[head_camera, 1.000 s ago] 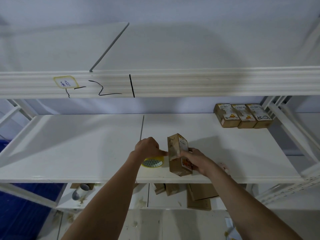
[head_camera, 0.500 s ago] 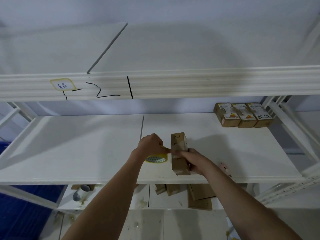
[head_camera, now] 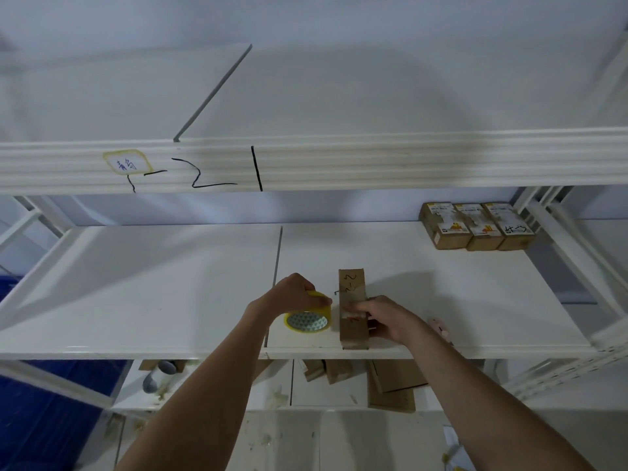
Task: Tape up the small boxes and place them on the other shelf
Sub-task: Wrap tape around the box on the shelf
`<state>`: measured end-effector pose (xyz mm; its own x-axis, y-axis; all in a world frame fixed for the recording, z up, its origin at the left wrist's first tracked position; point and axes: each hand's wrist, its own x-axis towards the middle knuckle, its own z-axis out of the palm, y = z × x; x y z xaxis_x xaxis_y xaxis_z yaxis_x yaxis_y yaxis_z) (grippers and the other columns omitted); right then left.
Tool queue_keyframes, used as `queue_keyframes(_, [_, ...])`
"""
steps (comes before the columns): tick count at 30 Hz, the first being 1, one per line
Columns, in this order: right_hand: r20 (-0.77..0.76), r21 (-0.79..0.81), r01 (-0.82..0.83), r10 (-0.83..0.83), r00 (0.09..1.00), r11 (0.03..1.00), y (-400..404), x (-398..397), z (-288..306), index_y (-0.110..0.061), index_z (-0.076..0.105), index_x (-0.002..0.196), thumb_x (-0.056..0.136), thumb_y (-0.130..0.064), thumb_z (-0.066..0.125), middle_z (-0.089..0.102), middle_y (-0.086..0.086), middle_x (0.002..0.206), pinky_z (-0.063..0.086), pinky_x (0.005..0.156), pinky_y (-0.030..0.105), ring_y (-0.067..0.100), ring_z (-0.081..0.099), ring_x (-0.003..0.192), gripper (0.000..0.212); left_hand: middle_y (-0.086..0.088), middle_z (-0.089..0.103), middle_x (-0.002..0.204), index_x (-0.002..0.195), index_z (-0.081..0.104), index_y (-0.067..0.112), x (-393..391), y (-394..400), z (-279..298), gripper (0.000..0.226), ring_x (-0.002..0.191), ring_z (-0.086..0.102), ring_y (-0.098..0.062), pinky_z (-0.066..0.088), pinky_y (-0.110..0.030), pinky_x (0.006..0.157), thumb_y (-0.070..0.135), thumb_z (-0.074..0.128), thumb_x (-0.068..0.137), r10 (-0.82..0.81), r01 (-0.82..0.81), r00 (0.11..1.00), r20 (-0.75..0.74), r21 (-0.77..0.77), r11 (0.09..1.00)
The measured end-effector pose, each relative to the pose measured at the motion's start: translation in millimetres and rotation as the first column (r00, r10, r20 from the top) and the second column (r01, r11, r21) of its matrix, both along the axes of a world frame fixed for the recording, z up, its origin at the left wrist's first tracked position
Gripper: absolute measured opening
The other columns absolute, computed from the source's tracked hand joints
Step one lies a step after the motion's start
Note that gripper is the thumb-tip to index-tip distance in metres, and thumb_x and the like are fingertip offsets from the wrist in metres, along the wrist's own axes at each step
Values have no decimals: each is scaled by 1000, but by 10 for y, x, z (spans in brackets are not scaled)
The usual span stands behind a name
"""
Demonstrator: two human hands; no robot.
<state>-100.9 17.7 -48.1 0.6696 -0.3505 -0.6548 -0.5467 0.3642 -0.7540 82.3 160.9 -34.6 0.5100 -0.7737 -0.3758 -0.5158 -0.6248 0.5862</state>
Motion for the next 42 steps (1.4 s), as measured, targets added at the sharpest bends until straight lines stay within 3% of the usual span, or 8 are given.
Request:
queue_keyframes(9, [-219,-269,-110,50,975,957,-34,92,-73,-6,66,120,76,-38,86,68,9,119,49,100,36,23,61,109,57,-3,62,79,74,69,14,-102,-47,-63,42,80,64,-21,52,-31,67,56,74,78,8,-13,997,83,58,998])
queue_keyframes(14, [-204,-547,-108,-7,979,830,62,218,76,-34,27,152,76,-12,85,42,10,143,50,85,27,29,52,125,98,-1,60,75,65,59,19,-119,-43,-145,42,79,64,-21,48,-27,62,56,75,78,42,-46,996,73,63,997])
queue_keyframes(16, [-185,-709,-158,34,982,687,149,219,98,-44,33,143,79,-5,79,38,9,134,51,74,26,28,53,115,88,-3,63,81,73,61,18,-122,-45,-164,42,80,66,-21,51,-29,65,58,75,76,47,-53,996,77,68,996])
queue_keyframes(19, [-197,-864,-213,83,977,457,290,194,44,-32,61,130,87,-10,70,53,8,130,54,91,38,28,54,119,49,-4,67,89,80,64,19,-96,-42,-182,44,85,67,-21,59,-35,77,62,74,74,35,-43,995,95,82,996])
queue_keyframes(22, [-199,-895,-223,101,975,386,439,165,14,-21,74,113,94,-26,65,71,3,108,58,83,39,25,67,102,21,-4,67,90,82,65,19,-84,-18,-185,44,87,67,-22,60,-36,80,62,73,76,29,-41,992,124,95,995])
queue_keyframes(24, [-204,-908,-220,83,976,357,521,158,22,-18,75,95,93,-42,66,72,1,87,59,71,36,20,68,83,26,-4,66,88,82,64,19,-95,-13,-184,43,85,66,-22,58,-35,78,60,72,78,26,-38,991,128,88,995])
queue_keyframes(33, [-150,-897,-95,-95,984,432,642,246,118,-14,67,119,89,-34,74,72,3,113,48,76,27,22,67,104,37,-3,63,81,74,64,16,-50,-35,-115,44,81,65,-21,54,-31,71,59,68,83,-17,7,993,117,86,996])
queue_keyframes(42, [-261,-668,-25,-203,944,744,538,349,287,-6,41,134,82,-16,80,59,16,130,52,89,38,34,60,119,66,-5,68,83,86,75,11,70,11,-100,52,75,62,-16,49,-29,69,63,71,79,-120,118,992,28,73,990])
